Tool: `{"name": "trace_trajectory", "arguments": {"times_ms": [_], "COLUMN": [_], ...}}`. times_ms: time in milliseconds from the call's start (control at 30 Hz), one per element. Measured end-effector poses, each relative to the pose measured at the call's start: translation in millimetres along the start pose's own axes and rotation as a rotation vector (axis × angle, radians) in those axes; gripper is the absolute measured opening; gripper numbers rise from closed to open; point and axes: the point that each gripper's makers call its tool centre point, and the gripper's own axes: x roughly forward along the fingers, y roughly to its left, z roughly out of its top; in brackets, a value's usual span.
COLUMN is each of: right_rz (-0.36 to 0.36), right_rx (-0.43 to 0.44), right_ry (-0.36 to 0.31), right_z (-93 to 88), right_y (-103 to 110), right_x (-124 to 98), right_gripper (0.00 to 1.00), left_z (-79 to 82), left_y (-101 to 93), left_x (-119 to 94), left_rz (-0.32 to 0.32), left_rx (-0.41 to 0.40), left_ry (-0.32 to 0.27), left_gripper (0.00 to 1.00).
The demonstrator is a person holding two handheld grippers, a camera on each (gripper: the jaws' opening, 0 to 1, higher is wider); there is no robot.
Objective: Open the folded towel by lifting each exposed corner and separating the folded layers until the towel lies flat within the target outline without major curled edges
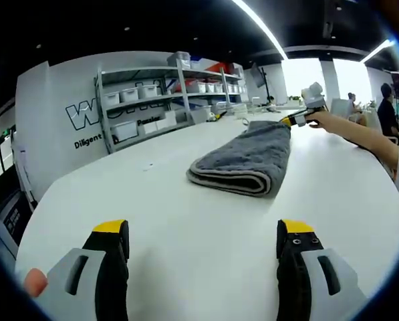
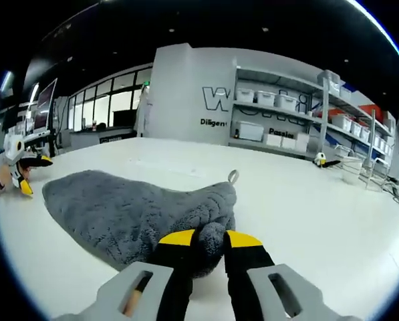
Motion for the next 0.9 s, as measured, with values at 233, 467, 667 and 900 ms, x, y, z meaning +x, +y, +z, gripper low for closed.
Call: {"name": "trace_trajectory", "arguments": {"times_ms": [233,467,667,900], "right_rz": [0.052,0.192,0.309,0.461], "right_rx": [0.034,-0.020,-0.006,-0.085], "right_ry": [-0.182,-0.300,-0.317,-0.313], "right_z": [29.6,41.7,36.1,33.0], "right_y": [-14,-12,-11,20], "right_x": [-17,-34,-45,-56], "right_gripper": [0.33,0.64,0.73,0.78], "left_z": [-1.3,3.2,10.8,16.3], "left_y": [0.4,1.5,0.1,-6.2], "left_x": [0,-1,-5,-6], "left_rz": [-0.002,-0.010,-0.013,-0.035], "left_rx": [-0.005,-0.021,-0.025,-0.029], "left_ry": [0.002,-0.016,-0.039,-0.058], "left_gripper": [0.90,0.91,0.91,0.91]}}
